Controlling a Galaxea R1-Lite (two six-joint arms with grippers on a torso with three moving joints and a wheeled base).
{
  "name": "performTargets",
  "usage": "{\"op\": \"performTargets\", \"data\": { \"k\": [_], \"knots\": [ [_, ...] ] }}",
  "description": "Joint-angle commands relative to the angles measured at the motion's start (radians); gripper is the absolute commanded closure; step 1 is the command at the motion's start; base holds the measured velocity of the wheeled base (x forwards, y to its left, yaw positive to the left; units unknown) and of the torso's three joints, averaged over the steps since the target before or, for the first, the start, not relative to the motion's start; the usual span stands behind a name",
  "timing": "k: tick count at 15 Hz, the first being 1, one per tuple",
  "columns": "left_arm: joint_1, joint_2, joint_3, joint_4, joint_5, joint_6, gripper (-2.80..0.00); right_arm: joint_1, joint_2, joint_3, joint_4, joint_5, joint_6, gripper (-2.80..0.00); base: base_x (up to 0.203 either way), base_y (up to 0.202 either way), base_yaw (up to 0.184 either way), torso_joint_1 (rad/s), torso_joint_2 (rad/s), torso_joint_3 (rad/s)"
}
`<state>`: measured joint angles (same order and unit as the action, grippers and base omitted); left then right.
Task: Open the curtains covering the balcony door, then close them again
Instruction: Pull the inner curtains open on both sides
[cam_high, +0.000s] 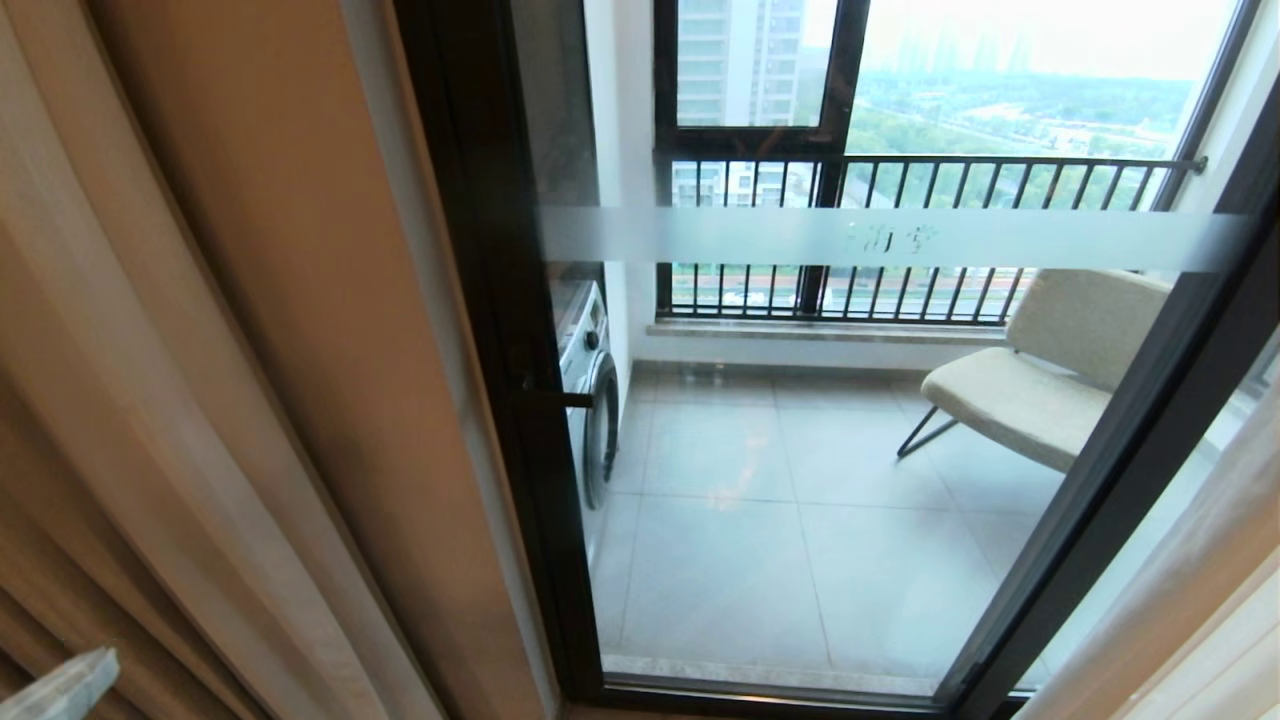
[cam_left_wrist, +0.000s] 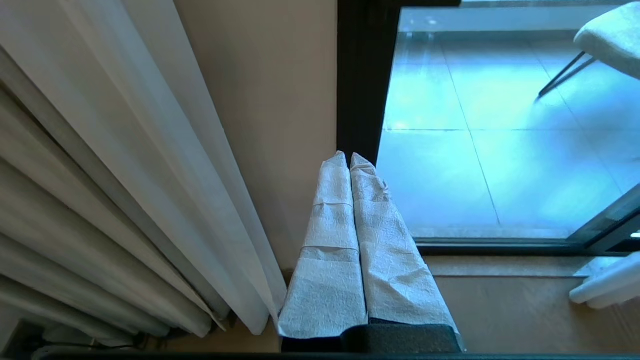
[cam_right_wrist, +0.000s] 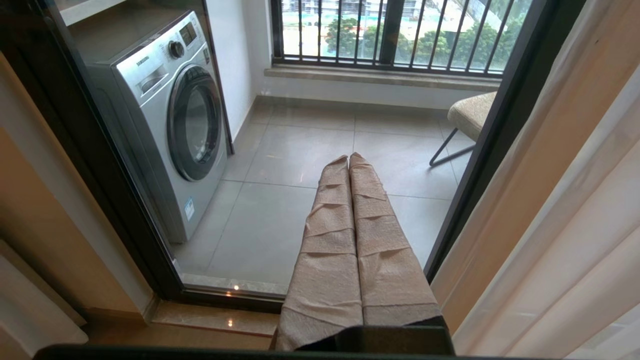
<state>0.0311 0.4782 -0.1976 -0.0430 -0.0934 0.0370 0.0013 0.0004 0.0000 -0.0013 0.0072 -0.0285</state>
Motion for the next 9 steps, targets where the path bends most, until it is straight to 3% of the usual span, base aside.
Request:
{"op": "performTargets", "data": {
  "k": [1, 5, 9],
  "knots": [
    [-0.021, -0.164, 0.115, -0.001, 0.008, 0.001, 0.00, 0.000, 0.000, 0.000, 0.000, 0.000, -0.001, 0.00, 0.000, 0.000, 0.000, 0.000, 0.00, 0.000],
    [-0.041, -0.345, 0.192, 0.027, 0.081, -0.006, 0.00, 0.002, 0.000, 0.000, 0.000, 0.000, -0.001, 0.00, 0.000, 0.000, 0.000, 0.000, 0.00, 0.000],
    [-0.037, -0.478, 0.196, 0.039, 0.099, -0.037, 0.00, 0.000, 0.000, 0.000, 0.000, 0.000, -0.001, 0.00, 0.000, 0.000, 0.000, 0.000, 0.00, 0.000]
  ]
}}
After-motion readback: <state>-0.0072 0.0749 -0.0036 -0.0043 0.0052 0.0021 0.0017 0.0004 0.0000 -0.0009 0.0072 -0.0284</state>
